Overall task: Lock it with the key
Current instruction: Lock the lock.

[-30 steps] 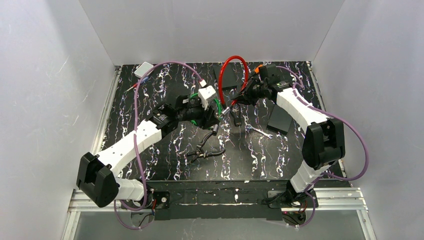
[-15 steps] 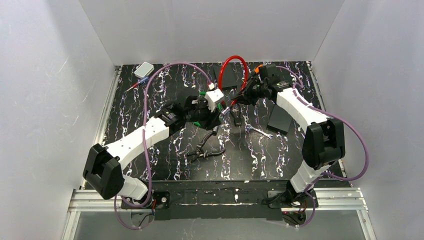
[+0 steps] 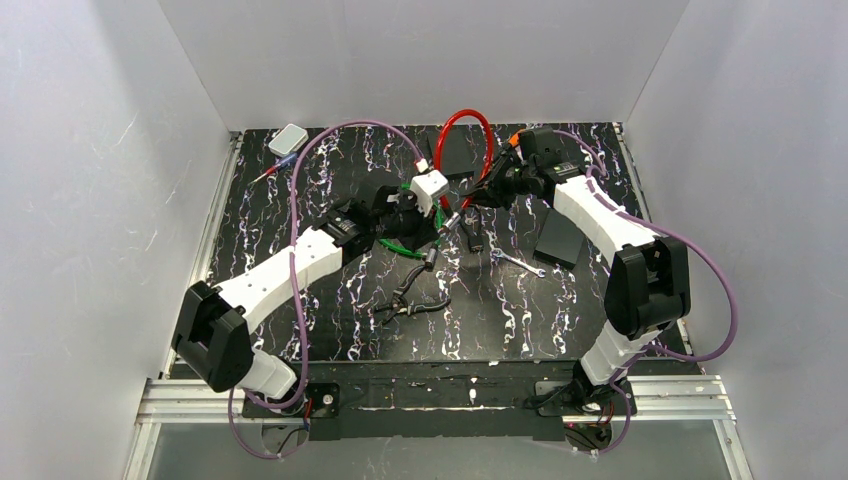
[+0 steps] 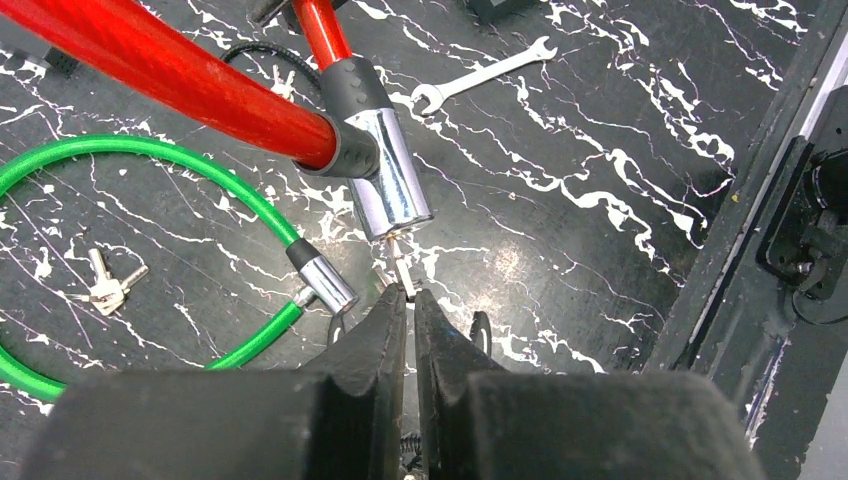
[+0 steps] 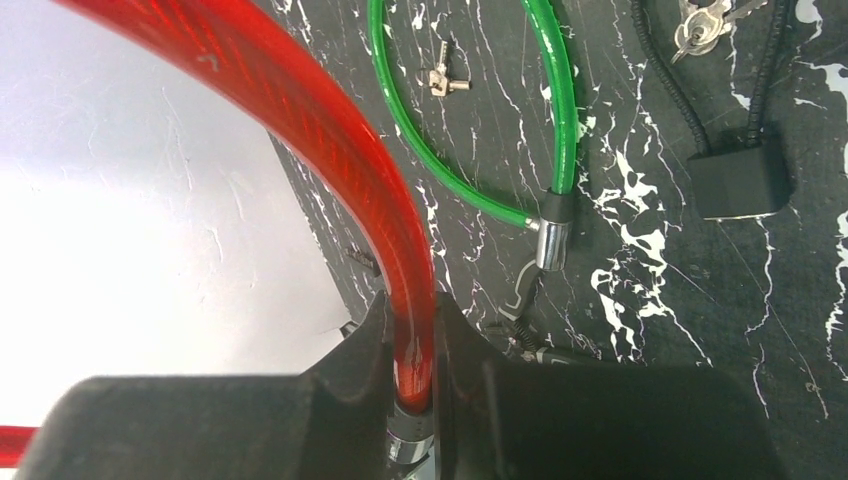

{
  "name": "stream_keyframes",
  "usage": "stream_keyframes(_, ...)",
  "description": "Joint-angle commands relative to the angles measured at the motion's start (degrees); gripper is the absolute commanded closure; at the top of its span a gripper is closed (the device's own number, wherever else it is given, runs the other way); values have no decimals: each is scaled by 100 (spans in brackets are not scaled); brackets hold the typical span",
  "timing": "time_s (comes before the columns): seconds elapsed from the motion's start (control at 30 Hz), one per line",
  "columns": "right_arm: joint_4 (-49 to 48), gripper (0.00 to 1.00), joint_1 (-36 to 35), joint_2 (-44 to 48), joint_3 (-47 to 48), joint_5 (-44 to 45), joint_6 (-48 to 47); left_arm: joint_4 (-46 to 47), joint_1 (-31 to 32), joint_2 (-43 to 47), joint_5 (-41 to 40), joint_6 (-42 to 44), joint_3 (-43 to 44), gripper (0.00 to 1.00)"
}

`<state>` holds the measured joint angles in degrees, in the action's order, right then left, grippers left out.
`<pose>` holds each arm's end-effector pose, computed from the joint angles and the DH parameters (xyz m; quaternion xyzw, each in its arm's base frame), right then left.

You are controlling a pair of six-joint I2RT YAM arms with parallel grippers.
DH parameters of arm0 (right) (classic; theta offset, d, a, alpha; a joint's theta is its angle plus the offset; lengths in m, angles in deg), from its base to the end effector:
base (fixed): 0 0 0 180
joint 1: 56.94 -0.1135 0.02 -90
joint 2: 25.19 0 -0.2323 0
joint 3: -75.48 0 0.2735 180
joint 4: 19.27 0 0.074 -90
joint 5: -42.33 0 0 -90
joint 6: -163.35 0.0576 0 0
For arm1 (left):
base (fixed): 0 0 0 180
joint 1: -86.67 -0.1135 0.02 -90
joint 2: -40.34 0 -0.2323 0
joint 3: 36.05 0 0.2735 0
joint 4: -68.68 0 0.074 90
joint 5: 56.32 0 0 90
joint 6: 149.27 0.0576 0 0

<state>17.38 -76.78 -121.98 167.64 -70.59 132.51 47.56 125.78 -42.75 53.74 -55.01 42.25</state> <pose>0.3833 0.1621 0.2383 0.2232 0.8683 0.3968 0.1968 0.2823 -0.2549 0.2653 0.3943 0.7415 -0.2973 0.4543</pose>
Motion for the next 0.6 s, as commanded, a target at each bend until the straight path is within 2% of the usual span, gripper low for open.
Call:
stream_keyframes(0.0,-627,99,24,391,56,-379,126,-179,-4,41,191,-351,209,100)
stream_keyframes(0.13,-916,99,24,420,-87,-592,208,-191,-169,-24,435,-1104,235,100)
stream_keyframes(0.27,-1208,99,24,457,-265,-764,292,51,-438,-66,1021,-1935,171,100)
stream_keyframes(0.57,-1523,99,25,462,-354,-916,362,508,-641,-75,1671,-3039,-82,100)
